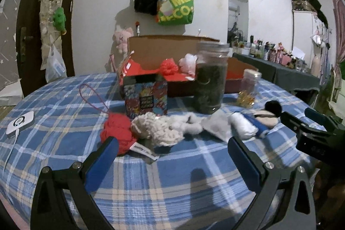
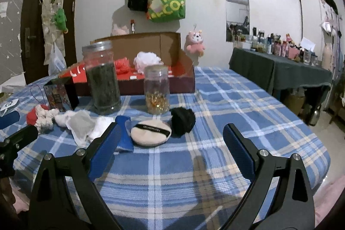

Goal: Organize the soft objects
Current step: 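Grasp the red knitted ball with the left tool while the right tool grasps the black scrunchie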

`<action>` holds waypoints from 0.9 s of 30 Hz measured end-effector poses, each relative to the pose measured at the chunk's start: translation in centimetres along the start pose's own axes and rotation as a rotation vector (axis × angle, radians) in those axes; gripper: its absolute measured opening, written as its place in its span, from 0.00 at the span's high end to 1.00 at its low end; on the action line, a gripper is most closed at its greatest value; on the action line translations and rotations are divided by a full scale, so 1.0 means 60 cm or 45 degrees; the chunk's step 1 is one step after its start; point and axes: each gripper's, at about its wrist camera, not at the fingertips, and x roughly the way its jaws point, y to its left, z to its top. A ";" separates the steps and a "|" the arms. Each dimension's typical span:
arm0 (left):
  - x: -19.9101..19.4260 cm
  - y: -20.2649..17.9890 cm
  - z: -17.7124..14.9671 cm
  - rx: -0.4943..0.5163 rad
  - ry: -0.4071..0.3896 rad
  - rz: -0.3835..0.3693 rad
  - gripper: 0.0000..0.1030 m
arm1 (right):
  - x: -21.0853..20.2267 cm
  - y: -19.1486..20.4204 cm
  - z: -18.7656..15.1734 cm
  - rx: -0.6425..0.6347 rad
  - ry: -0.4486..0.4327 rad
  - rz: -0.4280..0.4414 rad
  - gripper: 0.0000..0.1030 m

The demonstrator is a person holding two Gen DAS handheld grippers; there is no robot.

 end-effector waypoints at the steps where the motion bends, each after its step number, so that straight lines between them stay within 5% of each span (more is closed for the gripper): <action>1: 0.003 0.002 0.000 -0.001 0.011 0.005 0.00 | 0.005 0.000 -0.002 -0.002 0.014 -0.005 0.06; 27: 0.036 0.106 0.027 -0.144 0.201 0.059 0.00 | 0.071 -0.028 0.016 0.046 0.320 0.030 0.06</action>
